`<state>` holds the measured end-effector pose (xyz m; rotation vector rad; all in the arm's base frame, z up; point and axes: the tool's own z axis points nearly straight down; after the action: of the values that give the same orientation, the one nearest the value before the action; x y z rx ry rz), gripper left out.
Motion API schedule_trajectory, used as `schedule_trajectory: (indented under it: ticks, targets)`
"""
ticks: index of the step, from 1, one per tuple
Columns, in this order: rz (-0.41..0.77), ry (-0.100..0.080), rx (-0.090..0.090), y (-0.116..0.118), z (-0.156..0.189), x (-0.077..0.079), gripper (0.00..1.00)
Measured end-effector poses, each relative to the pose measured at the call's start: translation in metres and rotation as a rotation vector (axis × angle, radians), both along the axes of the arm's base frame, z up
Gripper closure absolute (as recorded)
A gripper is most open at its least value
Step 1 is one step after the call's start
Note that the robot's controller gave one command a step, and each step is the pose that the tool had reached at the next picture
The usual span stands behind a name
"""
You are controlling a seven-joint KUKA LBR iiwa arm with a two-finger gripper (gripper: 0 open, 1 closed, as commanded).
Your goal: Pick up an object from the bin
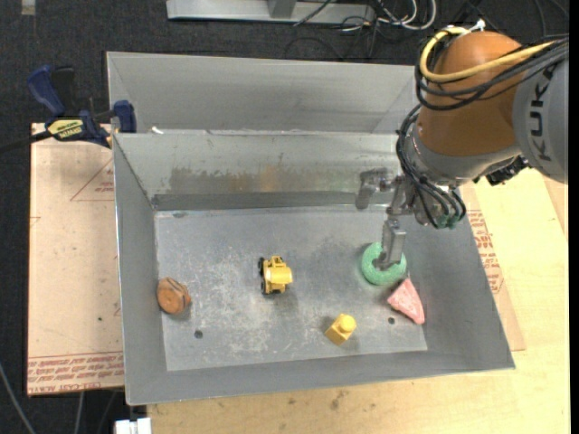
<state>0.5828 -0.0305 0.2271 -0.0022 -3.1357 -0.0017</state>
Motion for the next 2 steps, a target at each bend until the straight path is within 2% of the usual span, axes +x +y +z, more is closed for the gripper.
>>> schedule_trajectory:
  ticks: [1, 2]
  targets:
    - [0.001, -0.008, -0.001, 0.0, 0.005, 0.001, 0.0]
    - [-0.023, -0.011, -0.001, 0.049, -0.031, -0.013, 0.0]
